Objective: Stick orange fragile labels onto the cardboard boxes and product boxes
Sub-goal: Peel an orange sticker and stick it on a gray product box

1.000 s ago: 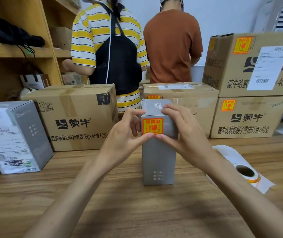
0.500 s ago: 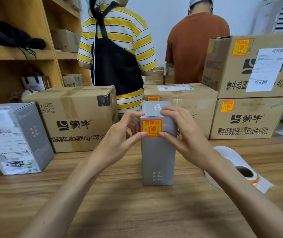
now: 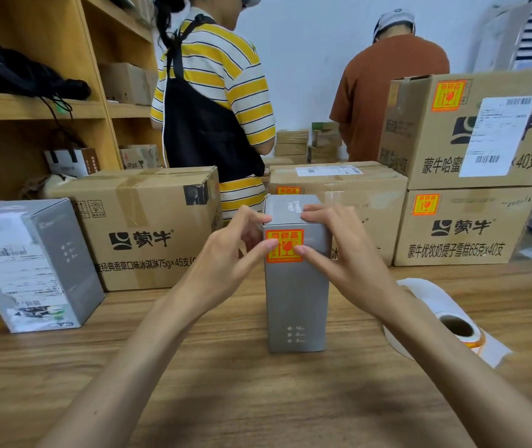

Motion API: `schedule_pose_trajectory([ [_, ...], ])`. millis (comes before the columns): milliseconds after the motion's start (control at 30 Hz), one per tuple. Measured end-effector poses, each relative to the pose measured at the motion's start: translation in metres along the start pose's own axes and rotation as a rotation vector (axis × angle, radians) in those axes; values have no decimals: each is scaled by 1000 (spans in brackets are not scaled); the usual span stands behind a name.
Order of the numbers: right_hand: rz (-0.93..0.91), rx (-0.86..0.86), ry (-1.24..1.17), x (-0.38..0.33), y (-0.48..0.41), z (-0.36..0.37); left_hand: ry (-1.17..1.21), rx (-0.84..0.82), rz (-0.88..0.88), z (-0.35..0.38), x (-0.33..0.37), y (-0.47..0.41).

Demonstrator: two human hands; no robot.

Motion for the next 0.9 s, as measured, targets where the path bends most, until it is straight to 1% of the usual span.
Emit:
schedule_pose_trajectory([
  [167, -60, -67, 31, 5, 4, 0, -25, -60, 8, 0, -2, 8],
  [300, -52, -89, 43, 4, 4, -2, -6, -45, -8, 0, -4, 8],
  [367, 32, -81, -45, 2, 6, -5, 28, -25, -29, 1, -4, 10],
  [467, 252, -16, -312, 12, 7, -13, 112, -14, -85, -1, -10, 14],
  [533, 396, -3, -433, 28, 4, -15, 140, -22, -114, -8, -18, 15],
  [600, 521, -43, -474, 43, 2, -11, 134, -15, -158, -15, -25, 17],
  [667, 618, -99, -495, 53, 0, -4, 98, 43, -208, -19, -29, 19],
  [800, 696, -209, -518, 64, -2, 14, -129, 342, -222, -13, -18, 39],
  [833, 698, -229, -523, 65, -1, 17, -141, 361, -229, -4, -15, 47],
  [900, 694, -253, -533, 65, 1, 22, -128, 298, -265, 17, -9, 61],
])
Point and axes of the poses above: each hand's wrist, its own y-axis away from the middle knuckle, its own z-axis out of the palm, x = y × z, the point moved 4 cm from there along -y, towards the middle knuckle, and after that the axes turned 11 degrees about z, right-handed, at the moved point
